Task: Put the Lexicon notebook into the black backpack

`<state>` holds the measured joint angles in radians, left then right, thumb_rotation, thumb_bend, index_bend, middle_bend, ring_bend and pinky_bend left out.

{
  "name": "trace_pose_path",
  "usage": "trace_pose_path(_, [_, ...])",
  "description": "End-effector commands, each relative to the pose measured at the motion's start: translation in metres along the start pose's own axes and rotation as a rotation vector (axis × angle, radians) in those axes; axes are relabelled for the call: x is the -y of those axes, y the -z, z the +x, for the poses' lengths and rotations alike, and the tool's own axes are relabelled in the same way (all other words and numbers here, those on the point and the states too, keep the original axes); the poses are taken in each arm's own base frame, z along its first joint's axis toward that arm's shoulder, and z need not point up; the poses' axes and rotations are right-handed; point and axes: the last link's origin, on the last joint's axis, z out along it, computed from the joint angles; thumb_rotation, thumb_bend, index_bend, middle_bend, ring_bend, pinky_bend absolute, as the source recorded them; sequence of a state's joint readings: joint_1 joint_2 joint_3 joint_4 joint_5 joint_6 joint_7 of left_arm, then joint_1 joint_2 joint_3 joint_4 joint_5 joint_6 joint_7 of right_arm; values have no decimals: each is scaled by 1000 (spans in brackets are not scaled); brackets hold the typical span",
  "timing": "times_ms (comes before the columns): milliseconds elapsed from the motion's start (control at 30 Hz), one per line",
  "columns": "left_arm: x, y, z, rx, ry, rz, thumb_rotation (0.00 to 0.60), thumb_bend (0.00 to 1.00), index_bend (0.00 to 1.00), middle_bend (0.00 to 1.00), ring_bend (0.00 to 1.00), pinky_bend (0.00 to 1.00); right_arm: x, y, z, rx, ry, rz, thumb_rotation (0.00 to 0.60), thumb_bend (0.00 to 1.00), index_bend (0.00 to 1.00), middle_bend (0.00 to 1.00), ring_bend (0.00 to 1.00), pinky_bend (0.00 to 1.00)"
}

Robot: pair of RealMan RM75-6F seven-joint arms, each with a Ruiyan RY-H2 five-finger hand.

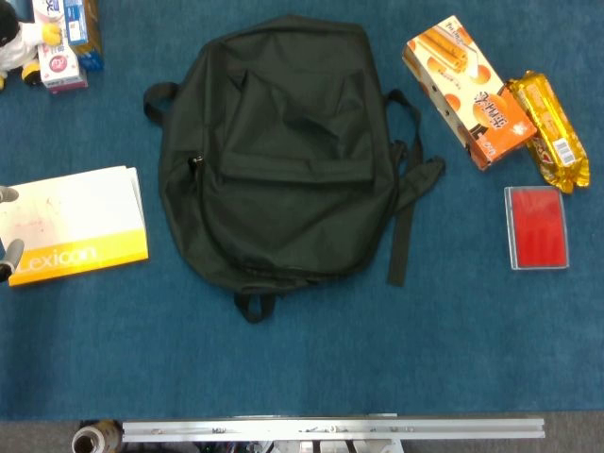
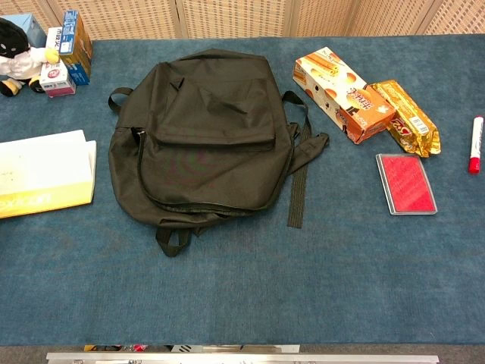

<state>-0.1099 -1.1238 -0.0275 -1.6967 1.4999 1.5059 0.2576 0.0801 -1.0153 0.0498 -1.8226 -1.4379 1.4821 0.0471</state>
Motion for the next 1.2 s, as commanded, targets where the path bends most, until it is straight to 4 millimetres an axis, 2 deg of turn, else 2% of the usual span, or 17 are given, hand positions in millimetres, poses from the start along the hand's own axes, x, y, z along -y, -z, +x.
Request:
trace_pose_path(33, [0,0,-1,9,-1,1,600,262,336,386,324,389,2,-1,1,-2,-8,7,600,136,163,268,121,248])
trace_pose_path(267, [-7,-2,-10,82,-13,-36,600,262,328,385,324,387,10,-13,13,-31,-38,32,600,136,163,268,121,248])
trace_pose_path(467, [-20,-12,-34,202,-32,-86,600,262,308,371,317,379,18,-24,17,-48,-58,51,600,133,163,268,121,248])
trace_pose_path(600, [-26,-17,-50,302,-69,-128,600,262,250,305,254,336,21,-27,13,-28,-60,57,600,133,163,268,121,248])
trace_pose_path(733, [-32,-24,-64,380,-102,-130,600,256,144,212,167,269,21,-27,9,-18,-62,56,600,133,163,267,121,248])
trace_pose_path(867, [-39,-33,-78,419,-117,-126,600,246,98,171,148,260,20,-27,6,-10,-66,54,600,132,163,266,121,248])
trace_pose_path(1200, [-48,-41,-99,478,-126,-113,600,244,54,133,127,247,14,-26,6,-9,-70,45,600,132,163,266,121,248])
